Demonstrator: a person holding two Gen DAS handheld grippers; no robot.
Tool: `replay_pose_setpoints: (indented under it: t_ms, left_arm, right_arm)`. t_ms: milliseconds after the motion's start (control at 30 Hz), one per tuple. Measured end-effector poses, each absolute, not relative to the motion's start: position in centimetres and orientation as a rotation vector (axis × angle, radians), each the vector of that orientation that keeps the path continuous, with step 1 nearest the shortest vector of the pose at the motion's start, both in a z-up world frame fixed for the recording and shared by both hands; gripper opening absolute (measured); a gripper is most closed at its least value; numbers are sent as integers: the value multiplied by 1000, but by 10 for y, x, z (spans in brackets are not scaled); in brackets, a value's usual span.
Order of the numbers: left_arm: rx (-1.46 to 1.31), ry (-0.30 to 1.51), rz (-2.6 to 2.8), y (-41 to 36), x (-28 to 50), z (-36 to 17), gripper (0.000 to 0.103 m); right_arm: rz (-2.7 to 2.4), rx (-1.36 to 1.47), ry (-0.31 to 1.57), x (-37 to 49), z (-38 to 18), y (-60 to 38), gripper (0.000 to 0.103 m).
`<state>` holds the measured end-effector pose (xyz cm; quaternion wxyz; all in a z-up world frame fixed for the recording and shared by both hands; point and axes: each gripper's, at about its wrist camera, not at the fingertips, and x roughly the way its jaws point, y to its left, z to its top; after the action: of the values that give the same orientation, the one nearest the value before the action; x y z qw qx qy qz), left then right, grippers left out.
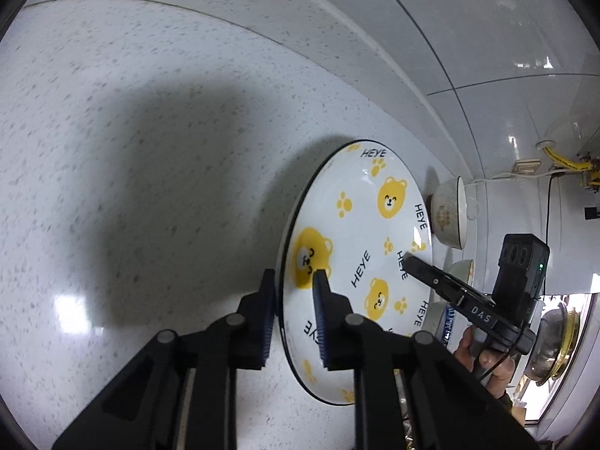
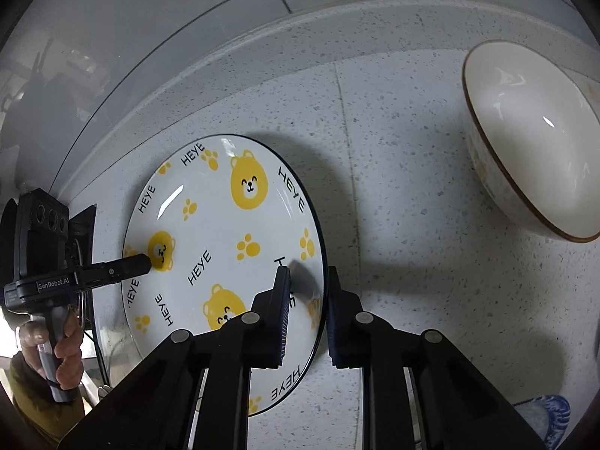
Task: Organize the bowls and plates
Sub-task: 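Lift the bear plate with both grippers and lower it onto the plate stack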
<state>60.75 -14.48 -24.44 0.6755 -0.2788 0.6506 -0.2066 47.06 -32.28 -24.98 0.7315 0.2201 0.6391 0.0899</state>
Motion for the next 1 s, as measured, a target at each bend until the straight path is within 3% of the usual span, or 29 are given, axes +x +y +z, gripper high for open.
replay_pose_setpoints:
  t_ms: [333, 667, 1000]
  left_arm:
    - [-647, 1379, -463, -111, 553, -193, 17]
    - [-645, 1326, -514, -48, 438, -126, 17]
    - [-614, 1383, -513, 2, 328, -135, 17]
  right_arm:
    - [239, 474, 1321, 429, -195, -294, 14]
    - [255, 451, 1243, 323, -114, -239, 13]
    - [272, 528, 1298, 229, -143, -186, 13]
